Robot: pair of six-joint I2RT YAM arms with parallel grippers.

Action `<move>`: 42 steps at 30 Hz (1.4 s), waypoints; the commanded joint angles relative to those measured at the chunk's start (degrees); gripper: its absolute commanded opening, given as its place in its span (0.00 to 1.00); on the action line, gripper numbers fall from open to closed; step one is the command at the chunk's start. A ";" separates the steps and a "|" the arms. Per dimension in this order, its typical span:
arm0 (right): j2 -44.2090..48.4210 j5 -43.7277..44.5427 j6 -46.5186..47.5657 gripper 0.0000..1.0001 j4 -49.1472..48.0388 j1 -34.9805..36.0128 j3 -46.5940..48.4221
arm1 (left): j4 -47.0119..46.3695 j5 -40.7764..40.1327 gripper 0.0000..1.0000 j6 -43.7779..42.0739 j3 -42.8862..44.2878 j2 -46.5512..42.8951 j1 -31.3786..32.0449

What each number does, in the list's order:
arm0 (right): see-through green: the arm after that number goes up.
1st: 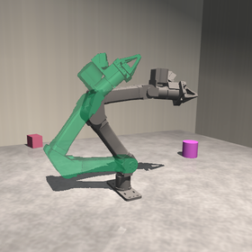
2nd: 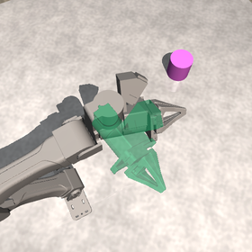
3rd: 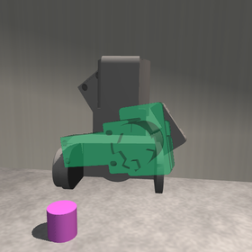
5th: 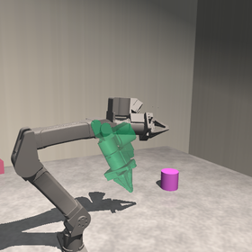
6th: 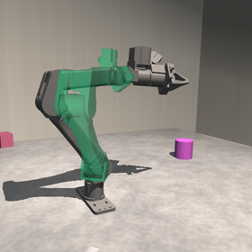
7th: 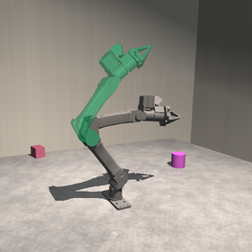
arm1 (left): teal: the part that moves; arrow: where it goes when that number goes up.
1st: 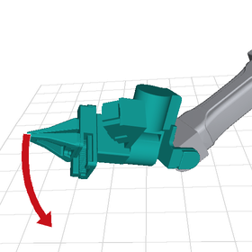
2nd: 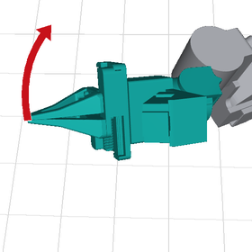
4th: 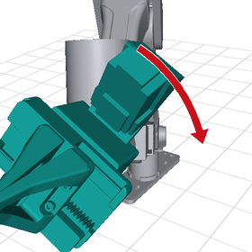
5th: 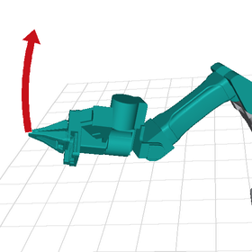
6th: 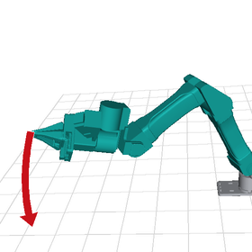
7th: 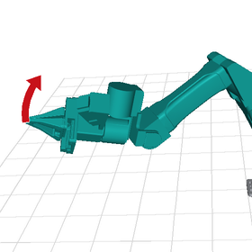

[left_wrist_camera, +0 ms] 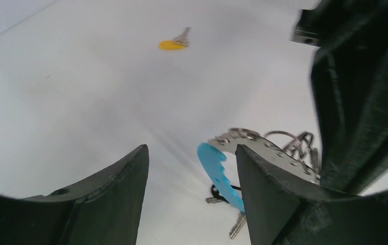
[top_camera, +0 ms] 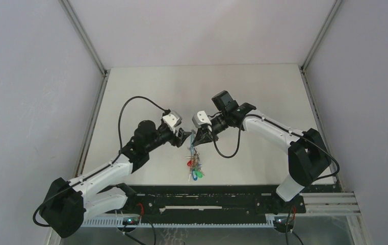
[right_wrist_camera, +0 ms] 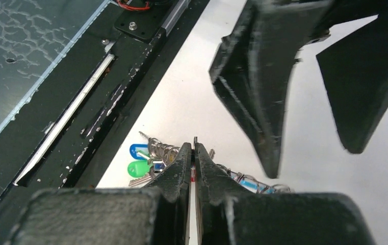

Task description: Put the keys on the keyring

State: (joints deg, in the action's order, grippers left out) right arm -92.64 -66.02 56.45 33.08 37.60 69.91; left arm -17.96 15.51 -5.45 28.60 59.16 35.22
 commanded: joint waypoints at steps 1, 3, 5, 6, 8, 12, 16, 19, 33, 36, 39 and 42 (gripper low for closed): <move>4.58 -1.45 -3.70 0.00 -4.10 -1.34 1.06 | -0.88 -13.48 0.68 6.04 5.12 -0.18 -0.62; 6.37 1.22 -10.07 0.00 -11.13 -1.92 -2.64 | -0.66 -15.85 0.68 7.48 4.89 -0.54 -1.14; 8.85 3.86 -15.75 0.00 -19.22 -2.60 -6.52 | -2.32 -14.67 0.68 7.88 3.22 -1.67 -2.23; 9.10 4.38 -17.55 0.00 -20.67 -2.91 -7.06 | -4.03 -12.82 0.68 7.32 1.61 -2.60 -2.32; 9.38 5.05 -19.57 0.00 -22.31 -3.38 -7.93 | -8.44 -8.99 0.68 6.53 -1.48 -4.31 -2.31; 10.01 6.28 -22.99 0.00 -26.67 -3.49 -9.86 | -17.11 -0.72 0.63 4.38 -7.55 -7.18 -2.28; 11.13 7.54 -28.63 0.00 -34.54 -3.66 -13.26 | -25.42 7.06 0.59 4.13 -12.34 -7.76 -2.34; 11.95 7.11 -33.25 0.00 -41.25 -4.42 -16.51 | -34.31 10.00 0.59 5.32 -16.84 -7.02 -2.31; 12.26 0.84 -44.23 0.00 -64.61 -6.75 -24.76 | -42.47 22.55 0.44 6.49 -14.20 3.22 -2.26; 11.75 -0.56 -45.01 0.00 -66.99 -6.84 -25.49 | -44.09 23.39 0.43 6.93 -13.72 5.07 -2.26; 11.28 -1.64 -45.00 0.00 -67.57 -6.84 -25.61 | -44.79 23.52 0.43 7.06 -12.91 6.15 -2.26; 10.99 -2.82 -44.46 0.00 -67.71 -6.86 -25.61 | -44.94 23.02 0.43 6.62 -12.16 6.58 -2.26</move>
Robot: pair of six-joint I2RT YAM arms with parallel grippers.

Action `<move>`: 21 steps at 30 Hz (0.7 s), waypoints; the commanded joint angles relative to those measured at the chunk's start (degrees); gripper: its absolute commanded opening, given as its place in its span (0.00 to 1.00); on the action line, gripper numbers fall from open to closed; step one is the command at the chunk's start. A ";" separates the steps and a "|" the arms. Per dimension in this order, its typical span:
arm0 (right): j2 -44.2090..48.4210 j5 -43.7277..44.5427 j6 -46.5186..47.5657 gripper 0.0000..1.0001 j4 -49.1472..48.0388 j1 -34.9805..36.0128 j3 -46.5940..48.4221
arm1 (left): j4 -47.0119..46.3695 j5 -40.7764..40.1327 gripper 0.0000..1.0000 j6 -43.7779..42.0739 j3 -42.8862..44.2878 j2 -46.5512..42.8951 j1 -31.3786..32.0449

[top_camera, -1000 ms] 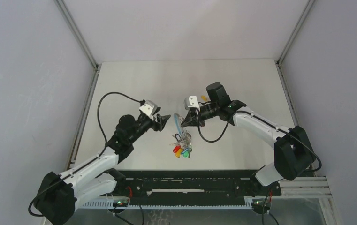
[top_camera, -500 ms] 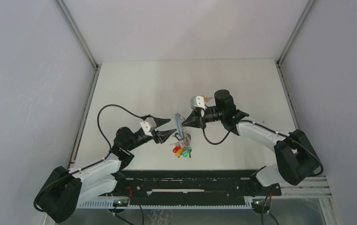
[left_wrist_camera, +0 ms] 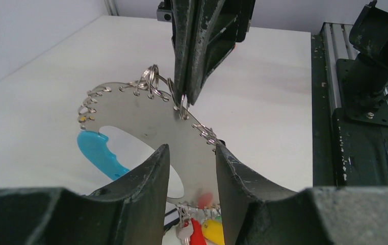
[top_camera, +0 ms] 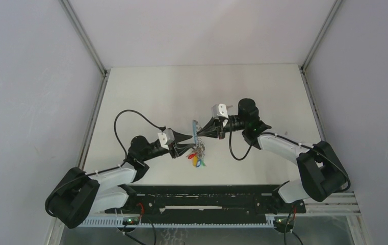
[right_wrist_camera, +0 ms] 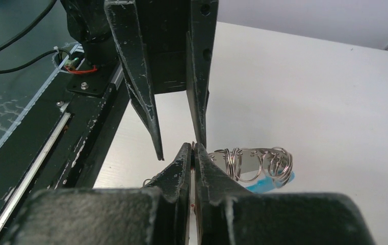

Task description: Put the keys on the keyring

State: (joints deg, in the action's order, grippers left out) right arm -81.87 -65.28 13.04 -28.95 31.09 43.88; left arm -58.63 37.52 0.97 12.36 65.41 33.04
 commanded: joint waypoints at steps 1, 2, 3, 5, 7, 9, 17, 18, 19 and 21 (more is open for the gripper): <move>0.14 -3.82 -0.89 0.00 -5.58 -0.40 0.42 | -4.25 1.09 0.43 0.10 4.28 0.53 -0.08; 0.13 -4.02 -0.64 0.00 -5.52 -0.34 0.43 | -4.18 1.32 0.43 0.08 4.54 0.66 -0.06; 0.02 -4.20 -0.52 0.00 -5.47 -0.33 0.45 | -4.28 1.52 0.43 0.08 4.92 0.91 -0.08; -0.11 -4.64 -0.32 0.00 -5.57 -0.33 0.46 | -4.72 1.80 0.43 0.35 5.20 1.35 -0.08; -0.38 -4.95 -0.37 0.00 -5.98 -0.22 0.44 | -5.31 2.22 0.41 0.69 5.42 1.75 -0.08; -0.69 -5.49 -0.44 0.00 -6.19 -0.24 0.42 | -5.58 2.61 0.39 0.92 5.65 2.06 -0.08; -1.02 -6.09 -0.67 0.00 -6.73 -0.15 0.43 | -6.12 4.53 0.31 1.83 6.53 3.00 -0.08; -1.08 -6.17 -0.67 0.00 -6.76 -0.11 0.49 | -6.06 4.58 0.30 1.93 6.66 3.21 -0.08; -1.10 -6.27 -0.77 0.00 -6.81 -0.07 0.43 | -6.11 4.70 0.29 1.99 6.77 3.32 -0.08; -1.13 -6.47 -0.87 0.00 -6.97 0.11 0.42 | -6.12 4.92 0.27 2.07 6.94 3.69 -0.08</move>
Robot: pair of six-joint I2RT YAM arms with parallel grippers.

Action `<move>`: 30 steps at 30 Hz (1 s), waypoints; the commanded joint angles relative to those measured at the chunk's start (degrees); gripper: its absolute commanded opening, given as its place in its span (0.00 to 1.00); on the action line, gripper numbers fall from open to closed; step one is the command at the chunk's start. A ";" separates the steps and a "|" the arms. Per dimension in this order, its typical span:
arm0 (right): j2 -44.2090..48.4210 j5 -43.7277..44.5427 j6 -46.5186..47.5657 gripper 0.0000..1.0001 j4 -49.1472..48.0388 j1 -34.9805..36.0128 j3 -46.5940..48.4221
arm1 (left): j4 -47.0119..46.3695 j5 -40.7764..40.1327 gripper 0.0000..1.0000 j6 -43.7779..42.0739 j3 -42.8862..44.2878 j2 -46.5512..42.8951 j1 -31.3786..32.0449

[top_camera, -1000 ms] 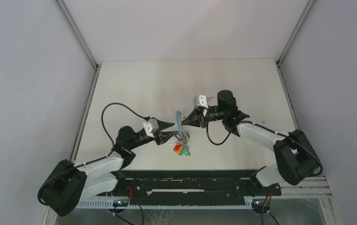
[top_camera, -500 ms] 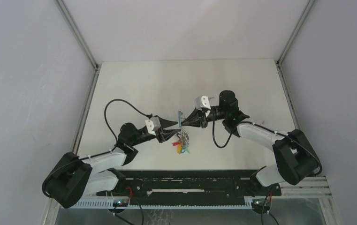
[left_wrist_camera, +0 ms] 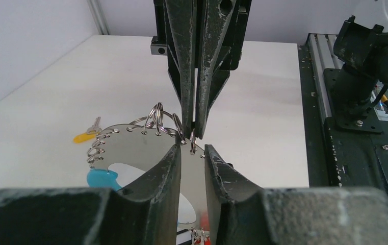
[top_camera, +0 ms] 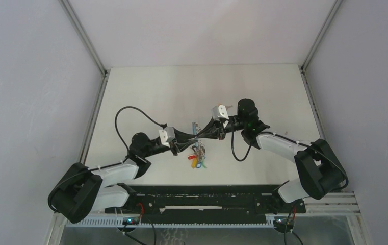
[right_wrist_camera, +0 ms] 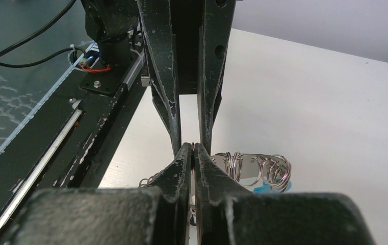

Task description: Put the keys on the keyring

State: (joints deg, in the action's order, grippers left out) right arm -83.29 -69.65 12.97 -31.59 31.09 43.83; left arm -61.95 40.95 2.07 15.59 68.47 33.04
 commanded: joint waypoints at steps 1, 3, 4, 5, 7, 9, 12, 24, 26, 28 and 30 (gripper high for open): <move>0.24 -2.16 -0.83 0.00 -4.35 0.11 0.47 | -2.86 1.58 0.26 1.08 3.81 0.74 -0.06; 0.28 -2.29 -0.78 0.00 -4.35 0.22 0.46 | -3.06 1.59 0.24 1.37 3.98 1.02 -0.08; 0.26 -2.29 -0.79 0.00 -4.35 0.28 0.51 | -3.21 1.61 0.24 1.48 4.07 1.09 -0.08; 0.24 -2.37 -0.75 0.00 -4.28 0.35 0.50 | -3.42 1.67 0.23 1.61 4.17 1.20 -0.08; 0.19 -2.48 -0.79 0.00 -4.18 0.46 0.60 | -3.97 1.48 0.21 1.98 4.28 1.59 -0.08; 0.23 -2.83 -0.08 0.00 -2.68 0.61 0.95 | -4.61 1.17 0.19 2.21 4.24 1.67 -0.08; 0.40 -2.76 1.33 0.00 -0.64 0.90 1.48 | -4.76 1.23 0.12 2.39 4.35 1.59 -0.08; 5.72 3.31 8.66 0.11 13.39 0.21 1.44 | 9.63 -2.10 0.00 -3.99 5.13 -5.01 -0.08; 7.48 4.97 10.88 0.24 16.56 0.07 1.44 | 14.57 -2.88 0.00 -6.18 5.67 -6.99 -0.08; 9.25 7.30 12.08 0.32 19.02 -0.10 1.43 | 18.53 -3.49 0.00 -8.04 6.11 -8.65 -0.08; 10.36 9.43 12.85 0.38 20.83 -0.30 1.47 | 21.53 -3.82 0.00 -9.43 6.56 -9.80 -0.03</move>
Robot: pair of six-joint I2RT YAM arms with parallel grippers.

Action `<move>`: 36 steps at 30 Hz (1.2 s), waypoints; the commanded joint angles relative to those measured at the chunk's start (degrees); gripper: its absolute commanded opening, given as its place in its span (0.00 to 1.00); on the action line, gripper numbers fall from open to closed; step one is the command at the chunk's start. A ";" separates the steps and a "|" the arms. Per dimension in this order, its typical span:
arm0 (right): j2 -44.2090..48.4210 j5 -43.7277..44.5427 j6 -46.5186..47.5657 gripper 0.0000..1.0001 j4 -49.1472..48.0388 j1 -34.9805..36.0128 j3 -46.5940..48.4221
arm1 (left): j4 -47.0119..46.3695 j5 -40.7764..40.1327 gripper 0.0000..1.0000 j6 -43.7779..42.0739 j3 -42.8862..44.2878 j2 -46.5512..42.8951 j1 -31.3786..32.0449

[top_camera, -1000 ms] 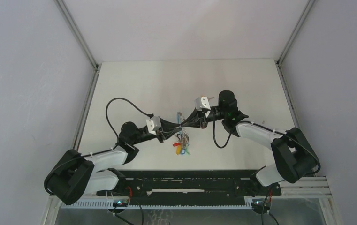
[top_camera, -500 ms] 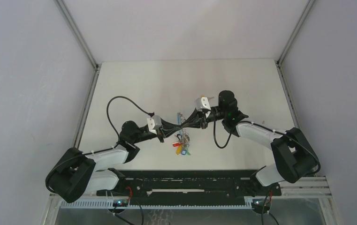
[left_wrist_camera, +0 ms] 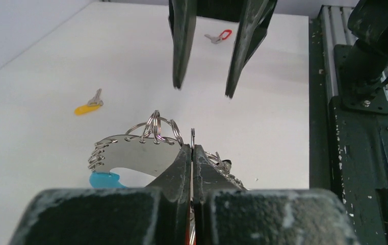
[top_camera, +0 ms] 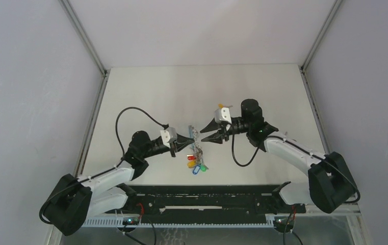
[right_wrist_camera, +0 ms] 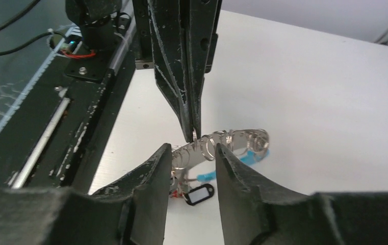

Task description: Put the keys on the keyring

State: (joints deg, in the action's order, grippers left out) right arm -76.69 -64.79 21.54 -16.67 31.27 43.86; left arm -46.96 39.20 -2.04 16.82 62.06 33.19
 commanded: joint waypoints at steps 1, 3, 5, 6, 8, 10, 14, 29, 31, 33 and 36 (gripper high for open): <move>4.08 5.99 4.29 0.41 6.39 -0.48 1.41 | 7.94 -2.18 0.00 -5.86 5.55 -3.84 -0.23; 4.14 7.64 4.27 0.45 6.55 -0.45 1.42 | 10.04 -2.08 0.00 -6.74 6.02 -4.34 -0.23; 3.50 7.72 3.75 0.48 5.74 -0.44 1.42 | 10.95 -1.59 0.00 -7.07 6.23 -4.68 -0.23; 2.96 7.68 3.04 0.48 4.82 -0.36 1.41 | 11.09 -1.41 0.00 -7.06 6.33 -4.79 -0.23; 1.69 8.06 1.05 0.49 2.41 -0.18 1.47 | 11.60 -0.74 0.00 -7.25 6.55 -4.77 -0.23; 0.34 9.16 -1.92 0.48 -0.76 0.06 1.43 | 11.88 -0.10 0.00 -7.40 6.66 -4.75 -0.23; -2.35 9.55 -6.82 0.45 -4.98 0.11 2.14 | 12.00 0.59 0.00 -7.65 6.81 -4.84 -0.23; -5.49 25.99 -15.95 0.46 4.59 -1.29 6.67 | 27.20 -1.71 0.00 -15.04 11.65 -7.50 0.41; -4.48 23.97 -13.66 0.47 7.02 -1.49 6.72 | 30.40 -2.75 0.00 -15.67 12.99 -7.82 0.52; -3.62 21.23 -10.37 0.47 8.87 -1.16 6.38 | 34.30 -3.69 0.00 -16.41 14.96 -7.54 0.61; -1.95 17.75 -5.27 0.47 9.25 -0.50 4.76 | 41.32 -6.45 0.00 -17.87 19.14 -6.79 1.37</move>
State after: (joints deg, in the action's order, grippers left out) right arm -82.39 -43.40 10.20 -9.50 30.13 48.49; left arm -13.10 36.12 -16.36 27.97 56.12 33.69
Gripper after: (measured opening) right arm 0.468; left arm 0.007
